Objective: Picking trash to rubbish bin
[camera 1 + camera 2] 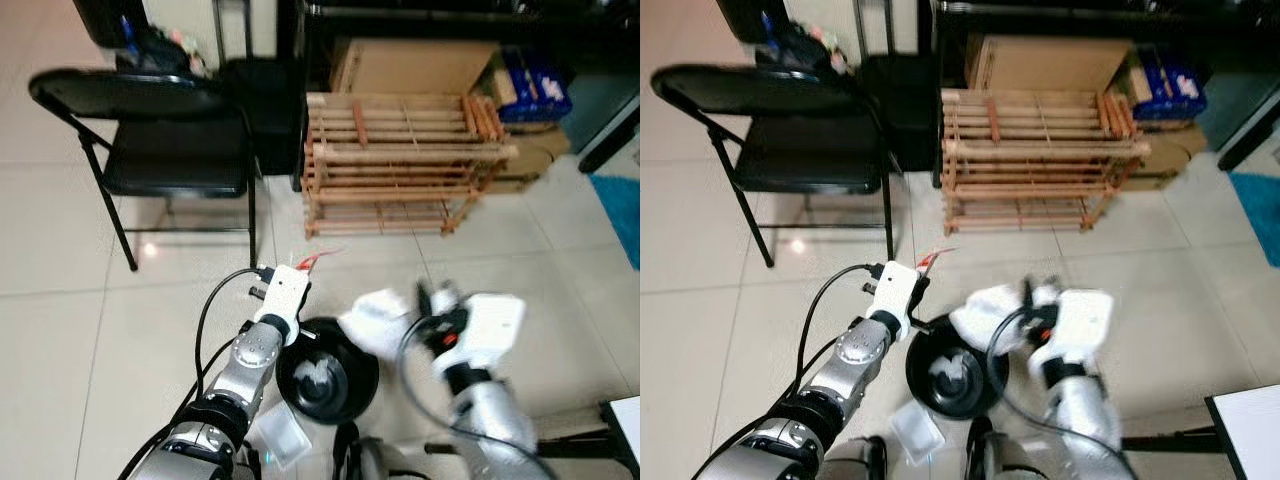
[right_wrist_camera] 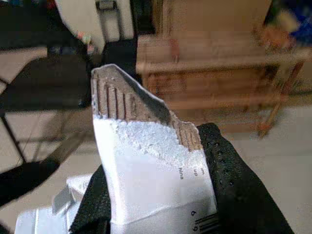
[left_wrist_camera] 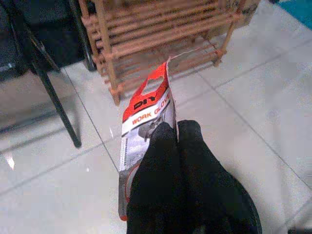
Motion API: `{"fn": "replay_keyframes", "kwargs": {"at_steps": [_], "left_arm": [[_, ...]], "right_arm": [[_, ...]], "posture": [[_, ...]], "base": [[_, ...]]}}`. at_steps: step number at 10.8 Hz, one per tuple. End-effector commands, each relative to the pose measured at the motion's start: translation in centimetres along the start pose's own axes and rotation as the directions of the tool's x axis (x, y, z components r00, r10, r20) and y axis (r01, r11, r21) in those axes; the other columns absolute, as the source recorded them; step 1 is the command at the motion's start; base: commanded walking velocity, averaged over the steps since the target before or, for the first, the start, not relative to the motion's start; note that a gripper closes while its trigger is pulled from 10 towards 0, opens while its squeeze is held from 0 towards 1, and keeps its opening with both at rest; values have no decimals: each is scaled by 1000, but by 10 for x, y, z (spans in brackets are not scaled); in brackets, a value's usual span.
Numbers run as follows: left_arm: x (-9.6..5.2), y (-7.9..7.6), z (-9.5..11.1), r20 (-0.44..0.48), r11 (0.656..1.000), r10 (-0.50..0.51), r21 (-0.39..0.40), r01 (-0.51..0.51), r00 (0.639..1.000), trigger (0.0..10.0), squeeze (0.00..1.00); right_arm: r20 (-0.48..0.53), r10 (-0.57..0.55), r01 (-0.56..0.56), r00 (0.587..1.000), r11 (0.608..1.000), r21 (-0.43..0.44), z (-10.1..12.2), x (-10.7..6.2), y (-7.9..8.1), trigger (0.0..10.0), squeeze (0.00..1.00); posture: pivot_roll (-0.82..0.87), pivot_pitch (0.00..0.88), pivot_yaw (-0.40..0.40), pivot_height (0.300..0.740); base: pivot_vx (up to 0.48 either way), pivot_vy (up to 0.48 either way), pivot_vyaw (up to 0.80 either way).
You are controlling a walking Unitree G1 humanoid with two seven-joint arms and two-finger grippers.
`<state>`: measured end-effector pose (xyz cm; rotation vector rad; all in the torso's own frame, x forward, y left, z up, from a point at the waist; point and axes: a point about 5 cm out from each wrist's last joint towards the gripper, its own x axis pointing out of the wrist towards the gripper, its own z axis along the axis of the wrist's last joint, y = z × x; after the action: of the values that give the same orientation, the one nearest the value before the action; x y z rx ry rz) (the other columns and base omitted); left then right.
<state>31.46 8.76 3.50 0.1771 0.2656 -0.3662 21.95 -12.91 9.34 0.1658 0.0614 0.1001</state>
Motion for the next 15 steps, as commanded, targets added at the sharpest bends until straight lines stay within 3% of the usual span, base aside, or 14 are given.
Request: {"fn": "replay_keyframes", "kwargs": {"at_steps": [1, 3, 6, 9, 11, 13, 15], "left_arm": [[-2, -9, -13, -66, 1000, -22, -21, 20, 998, 10000, 0], [-6, -23, -28, -138, 998, -66, -9, 65, 988, 10000, 0], [-14, -44, -49, -253, 986, -163, -10, 166, 954, 10000, 0], [-20, -51, -63, -350, 976, -175, 59, 208, 920, 10000, 0], [-15, -42, -54, -293, 981, -126, 106, 163, 948, 10000, 0], [-11, -31, -47, -272, 987, -84, 106, 117, 958, 10000, 0], [-6, -33, -39, -248, 986, -96, 109, 126, 964, 10000, 0]], "right_arm": [[-67, -11, 12, 998, 1000, 13, -13, -6, -4, 10000, 0], [-119, 0, 0, 993, 1000, 3, -21, -16, -1, 10000, 0], [-100, -24, 22, 995, 1000, -22, -12, -27, 0, 10000, 0], [-108, -52, 50, 993, 998, -27, -9, -38, -2, 10000, 0], [-110, -62, 59, 992, 998, -31, -8, -42, -3, 10000, 0], [-105, -65, 61, 992, 997, -41, -4, -43, -4, 10000, 0], [-88, -70, 65, 994, 996, -55, 2, -41, -5, 10000, 0]], "posture": [[95, 273, -106, 740], [70, 284, -113, 740], [5, 314, -115, 740], [-27, 320, -117, 740], [-39, 321, -121, 740], [-46, 322, -127, 740], [-53, 325, -126, 740]], "base": [[0, 0, 0], [0, 0, 0], [0, 0, 0], [0, 0, 0], [0, 0, 0], [0, 0, 0], [0, 0, 0]]}}
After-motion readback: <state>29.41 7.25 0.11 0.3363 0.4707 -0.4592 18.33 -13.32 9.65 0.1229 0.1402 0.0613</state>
